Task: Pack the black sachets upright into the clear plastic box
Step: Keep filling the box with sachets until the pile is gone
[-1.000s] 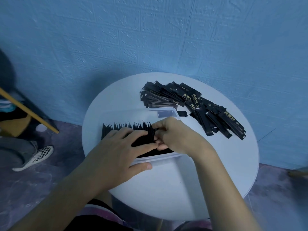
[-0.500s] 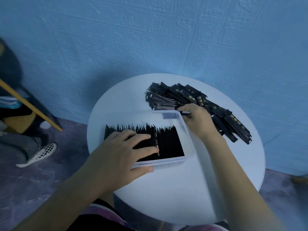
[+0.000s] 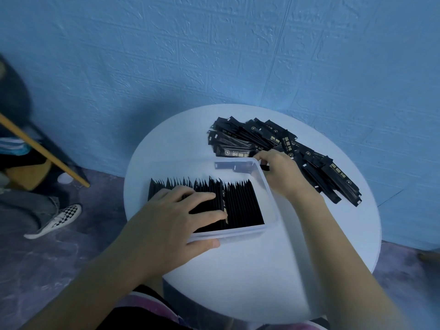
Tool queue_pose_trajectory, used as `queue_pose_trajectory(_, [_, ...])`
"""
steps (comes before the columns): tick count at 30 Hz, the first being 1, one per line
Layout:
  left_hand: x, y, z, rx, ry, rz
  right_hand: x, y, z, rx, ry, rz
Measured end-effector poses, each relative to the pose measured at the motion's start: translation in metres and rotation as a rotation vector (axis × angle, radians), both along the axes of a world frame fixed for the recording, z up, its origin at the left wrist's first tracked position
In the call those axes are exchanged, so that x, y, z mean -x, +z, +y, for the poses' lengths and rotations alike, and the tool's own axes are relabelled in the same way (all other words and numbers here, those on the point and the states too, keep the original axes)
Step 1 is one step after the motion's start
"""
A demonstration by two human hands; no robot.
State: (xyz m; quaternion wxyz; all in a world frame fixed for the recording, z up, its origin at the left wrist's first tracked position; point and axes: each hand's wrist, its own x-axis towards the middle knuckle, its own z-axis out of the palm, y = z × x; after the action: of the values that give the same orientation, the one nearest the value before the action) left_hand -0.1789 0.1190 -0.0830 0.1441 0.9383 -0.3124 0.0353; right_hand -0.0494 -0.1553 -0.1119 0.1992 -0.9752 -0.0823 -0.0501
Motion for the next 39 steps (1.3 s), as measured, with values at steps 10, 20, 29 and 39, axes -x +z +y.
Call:
queue_pose_trajectory(10, [-0.001, -0.002, -0.001, 0.003, -0.001, -0.238, -0.009, 0.017, 0.016, -0.118, 0.086, 0.143])
queue_pose_trajectory(20, [-0.004, -0.01, -0.001, -0.072, 0.008, -0.174, 0.004, 0.031, -0.001, -0.034, -0.052, 0.1])
queue_pose_trajectory(29, [-0.005, -0.015, -0.003, -0.062, 0.03, -0.126, 0.073, 0.094, 0.04, -0.39, 0.014, -0.013])
queue_pose_trajectory(39, [-0.002, -0.013, 0.0, -0.055, 0.026, -0.152, 0.099, 0.068, 0.084, 0.076, -0.011, 0.351])
